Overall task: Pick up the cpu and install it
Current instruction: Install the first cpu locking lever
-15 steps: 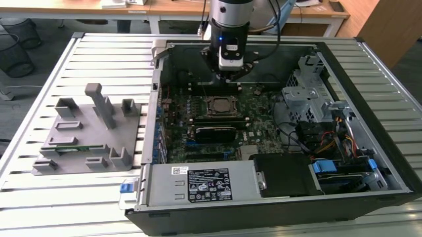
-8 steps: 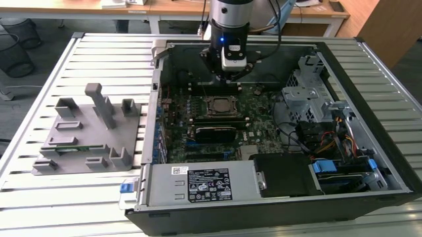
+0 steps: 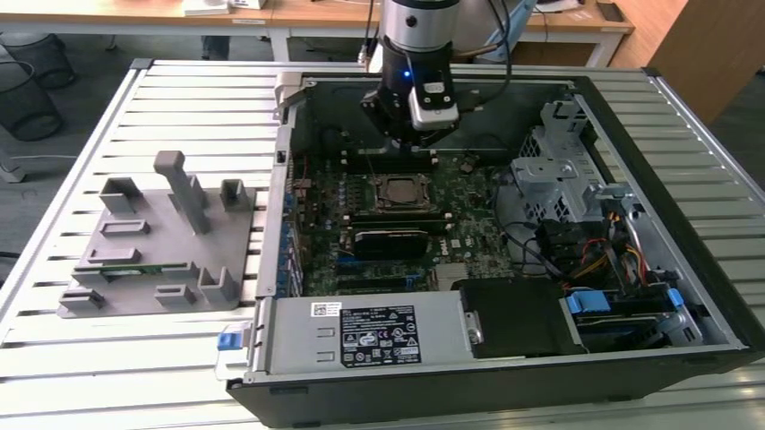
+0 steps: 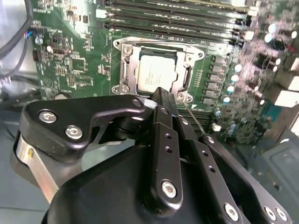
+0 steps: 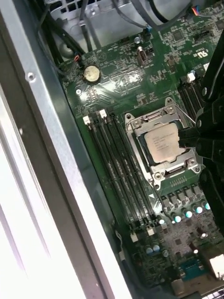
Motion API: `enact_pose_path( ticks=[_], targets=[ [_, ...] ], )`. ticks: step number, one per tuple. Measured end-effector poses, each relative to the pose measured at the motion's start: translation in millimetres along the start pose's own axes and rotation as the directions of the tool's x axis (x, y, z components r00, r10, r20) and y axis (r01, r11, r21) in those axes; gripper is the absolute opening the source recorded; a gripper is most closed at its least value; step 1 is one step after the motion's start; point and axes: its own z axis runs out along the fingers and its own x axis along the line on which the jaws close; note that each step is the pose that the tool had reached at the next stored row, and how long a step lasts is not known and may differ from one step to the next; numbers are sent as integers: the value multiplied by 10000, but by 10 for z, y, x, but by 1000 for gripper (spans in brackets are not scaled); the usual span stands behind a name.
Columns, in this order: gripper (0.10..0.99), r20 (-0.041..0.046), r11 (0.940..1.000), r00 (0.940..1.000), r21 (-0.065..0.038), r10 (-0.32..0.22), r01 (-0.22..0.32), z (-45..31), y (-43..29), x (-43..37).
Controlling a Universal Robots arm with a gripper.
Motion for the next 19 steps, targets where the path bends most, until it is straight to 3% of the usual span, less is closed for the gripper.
enact_pose_path(
  ticks=[5, 9, 14, 19],
  targets=[
    [106, 12, 9959, 9959, -16, -909, 909, 13, 0, 0],
    [106, 20, 9865, 9865, -32, -1636, 1636, 28, 0, 1],
    [106, 32, 9678, 9678, -51, -2516, 2516, 41, 0, 1],
    [106, 45, 9411, 9411, -70, -3380, 3381, 51, 0, 2]
  ],
)
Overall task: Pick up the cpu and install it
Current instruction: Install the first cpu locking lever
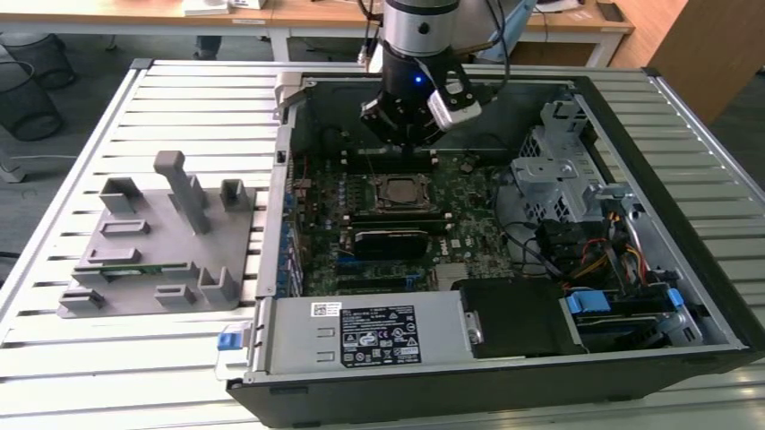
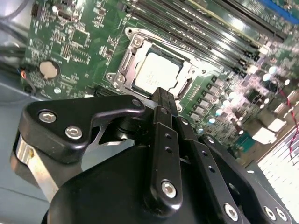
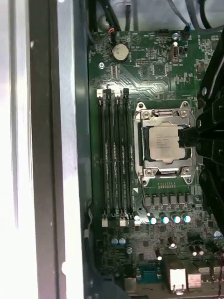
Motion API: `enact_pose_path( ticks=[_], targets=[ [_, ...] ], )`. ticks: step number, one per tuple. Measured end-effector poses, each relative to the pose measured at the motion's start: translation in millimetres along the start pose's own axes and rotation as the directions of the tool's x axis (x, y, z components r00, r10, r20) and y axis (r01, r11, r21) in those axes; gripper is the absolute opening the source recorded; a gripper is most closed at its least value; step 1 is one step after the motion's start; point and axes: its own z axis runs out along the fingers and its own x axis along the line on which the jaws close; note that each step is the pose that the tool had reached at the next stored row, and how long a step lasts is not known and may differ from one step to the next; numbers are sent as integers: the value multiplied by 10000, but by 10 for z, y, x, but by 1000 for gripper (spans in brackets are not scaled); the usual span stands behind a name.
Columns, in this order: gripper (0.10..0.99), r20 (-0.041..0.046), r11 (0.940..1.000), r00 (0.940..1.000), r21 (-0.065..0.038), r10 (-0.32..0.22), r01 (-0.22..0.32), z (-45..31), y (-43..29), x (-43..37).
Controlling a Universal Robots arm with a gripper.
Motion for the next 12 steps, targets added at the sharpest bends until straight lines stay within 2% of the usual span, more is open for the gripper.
enact_pose_path(
  ticks=[2, 8, 12],
  targets=[
    [106, 3, 9998, 9998, -7, -199, 199, 5, -1, 15],
    [106, 3, 9998, 9998, -6, -214, 214, 7, -7, 172],
    [106, 2, 9998, 9998, -6, -217, 217, 9, -7, 236]
  ],
)
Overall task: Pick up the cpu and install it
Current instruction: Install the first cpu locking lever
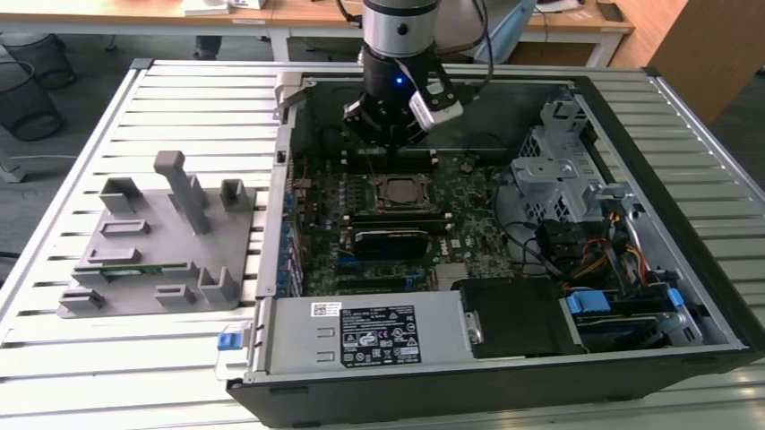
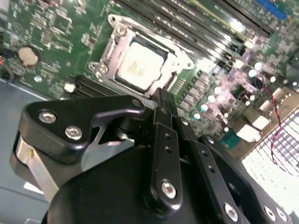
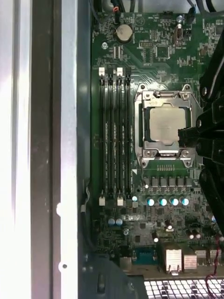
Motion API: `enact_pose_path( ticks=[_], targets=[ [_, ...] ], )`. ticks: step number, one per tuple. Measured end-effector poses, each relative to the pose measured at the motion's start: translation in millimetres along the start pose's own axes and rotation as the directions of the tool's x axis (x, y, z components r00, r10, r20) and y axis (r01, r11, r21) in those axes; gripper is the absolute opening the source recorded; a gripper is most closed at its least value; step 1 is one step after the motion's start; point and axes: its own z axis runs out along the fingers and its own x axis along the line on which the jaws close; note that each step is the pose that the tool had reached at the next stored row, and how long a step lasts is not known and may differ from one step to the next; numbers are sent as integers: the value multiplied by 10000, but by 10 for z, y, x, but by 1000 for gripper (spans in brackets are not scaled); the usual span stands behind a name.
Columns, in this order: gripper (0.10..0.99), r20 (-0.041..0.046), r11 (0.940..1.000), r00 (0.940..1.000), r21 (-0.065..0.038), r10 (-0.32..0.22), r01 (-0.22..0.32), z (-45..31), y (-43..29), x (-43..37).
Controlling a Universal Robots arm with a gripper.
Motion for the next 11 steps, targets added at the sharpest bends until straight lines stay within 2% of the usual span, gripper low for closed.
enact_pose_path(
  ticks=[5, 11],
  targets=[
    [106, 0, 10000, 10000, 0, 1, -1, 5, 2, 142],
    [106, 0, 10000, 10000, 0, 1, -1, 11, 2, 268]
  ],
)
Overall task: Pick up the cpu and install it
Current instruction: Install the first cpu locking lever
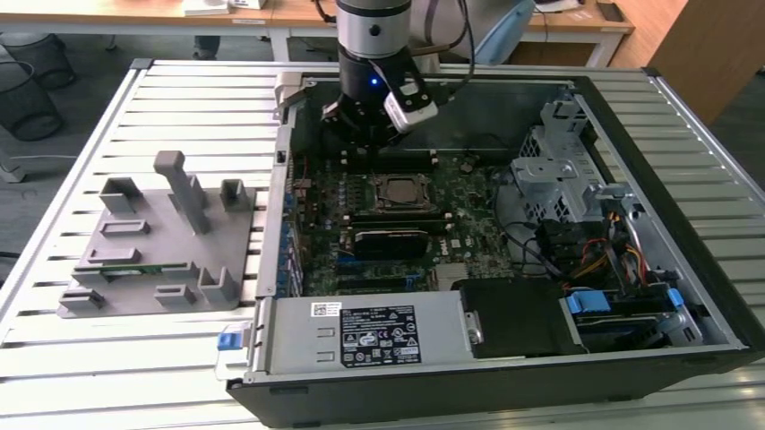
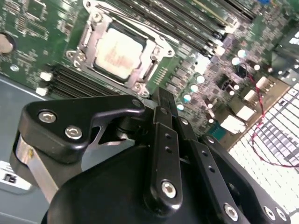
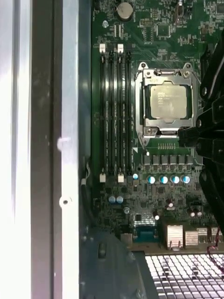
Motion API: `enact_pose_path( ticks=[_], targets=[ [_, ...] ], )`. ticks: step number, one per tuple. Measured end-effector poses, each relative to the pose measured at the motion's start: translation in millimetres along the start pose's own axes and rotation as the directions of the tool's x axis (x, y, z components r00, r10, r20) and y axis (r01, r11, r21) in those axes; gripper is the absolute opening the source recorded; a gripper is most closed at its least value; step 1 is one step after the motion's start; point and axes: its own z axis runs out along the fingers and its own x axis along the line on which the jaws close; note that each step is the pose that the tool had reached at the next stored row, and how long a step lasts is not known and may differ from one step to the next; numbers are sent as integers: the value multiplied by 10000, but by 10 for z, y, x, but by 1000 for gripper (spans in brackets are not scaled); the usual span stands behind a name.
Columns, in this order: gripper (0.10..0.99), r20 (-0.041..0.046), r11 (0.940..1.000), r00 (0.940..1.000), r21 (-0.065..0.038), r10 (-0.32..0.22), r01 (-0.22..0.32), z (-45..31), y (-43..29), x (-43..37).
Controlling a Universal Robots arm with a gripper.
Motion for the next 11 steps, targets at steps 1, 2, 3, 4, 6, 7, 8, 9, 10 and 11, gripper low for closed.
enact_pose_path(
  ticks=[1, 2, 3, 4, 6, 7, 8, 9, 10, 11],
  targets=[
    [106, 0, 10000, 10000, 0, 1, -1, 1, 0, 24],
    [106, 0, 10000, 10000, 0, 1, -1, 1, 1, 50],
    [106, 0, 10000, 10000, -1, 0, 0, 2, 1, 77],
    [106, 0, 10000, 10000, -1, 0, 0, 2, 1, 100],
    [106, 1, 10000, 10000, -1, 1, -1, 4, 4, 131],
    [106, 0, 10000, 10000, 0, 1, -1, 5, 12, 134],
    [106, -1, 10000, 10000, 1, 2, -2, 5, 21, 136],
    [106, 0, 10000, 10000, 0, 1, -1, 6, 36, 137],
    [106, 0, 10000, 10000, 0, 1, -1, 8, 52, 138],
    [106, 0, 10000, 10000, 0, 0, 0, 9, 68, 139]
  ],
)
